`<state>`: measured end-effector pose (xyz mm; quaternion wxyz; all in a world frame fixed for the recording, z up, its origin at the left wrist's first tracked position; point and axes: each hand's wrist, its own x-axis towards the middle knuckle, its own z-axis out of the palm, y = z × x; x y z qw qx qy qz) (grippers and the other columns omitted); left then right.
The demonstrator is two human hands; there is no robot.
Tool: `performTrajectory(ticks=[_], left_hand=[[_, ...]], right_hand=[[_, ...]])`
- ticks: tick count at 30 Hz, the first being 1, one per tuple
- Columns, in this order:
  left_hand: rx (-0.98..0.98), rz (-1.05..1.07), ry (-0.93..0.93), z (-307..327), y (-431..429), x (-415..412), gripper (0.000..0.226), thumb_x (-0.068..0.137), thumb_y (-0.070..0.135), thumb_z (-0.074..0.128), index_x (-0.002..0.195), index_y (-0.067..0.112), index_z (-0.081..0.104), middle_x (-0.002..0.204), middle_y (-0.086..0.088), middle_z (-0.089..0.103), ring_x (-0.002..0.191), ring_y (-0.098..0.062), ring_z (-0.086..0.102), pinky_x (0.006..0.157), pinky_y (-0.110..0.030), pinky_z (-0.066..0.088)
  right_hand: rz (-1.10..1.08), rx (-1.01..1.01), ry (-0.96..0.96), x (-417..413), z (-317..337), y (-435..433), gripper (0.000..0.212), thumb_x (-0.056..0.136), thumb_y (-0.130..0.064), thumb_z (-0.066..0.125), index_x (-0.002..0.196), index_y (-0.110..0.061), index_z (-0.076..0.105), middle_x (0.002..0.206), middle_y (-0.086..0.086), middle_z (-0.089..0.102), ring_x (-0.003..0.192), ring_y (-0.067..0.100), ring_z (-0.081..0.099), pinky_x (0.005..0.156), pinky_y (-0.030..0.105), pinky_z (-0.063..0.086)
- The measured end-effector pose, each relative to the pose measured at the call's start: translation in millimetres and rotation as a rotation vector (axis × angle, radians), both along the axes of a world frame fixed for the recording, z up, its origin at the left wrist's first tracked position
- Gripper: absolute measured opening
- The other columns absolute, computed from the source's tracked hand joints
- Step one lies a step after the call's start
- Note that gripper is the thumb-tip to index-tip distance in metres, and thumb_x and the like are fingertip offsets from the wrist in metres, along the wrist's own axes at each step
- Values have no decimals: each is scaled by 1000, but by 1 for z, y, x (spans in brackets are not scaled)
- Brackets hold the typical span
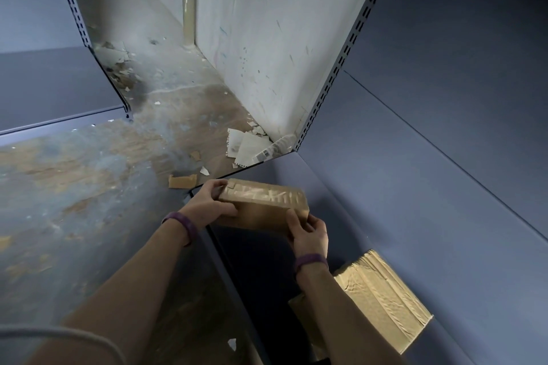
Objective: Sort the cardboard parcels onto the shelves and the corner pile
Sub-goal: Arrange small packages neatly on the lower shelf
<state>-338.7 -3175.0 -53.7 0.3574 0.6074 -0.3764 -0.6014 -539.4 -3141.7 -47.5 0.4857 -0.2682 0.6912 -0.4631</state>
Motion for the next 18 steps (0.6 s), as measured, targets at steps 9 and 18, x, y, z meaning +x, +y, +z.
performTrajectory(ticks=[9,18], left_hand=[[-20,100,81,-2,-5,-8,39,86,16,73,116,23,49,127,-9,55,104,-21,60,81,-35,53],[-14,234,-130,3,-11,-14,47,95,57,51,106,11,54,95,-2,57,90,-20,54,80,-35,43]], right_hand=[[-61,21,-53,-7,8,2,50,87,-14,72,129,-8,46,115,4,57,105,20,56,99,36,48],[120,-79,2,-3,7,5,61,87,18,55,135,-17,42,126,2,54,112,15,52,73,18,52]])
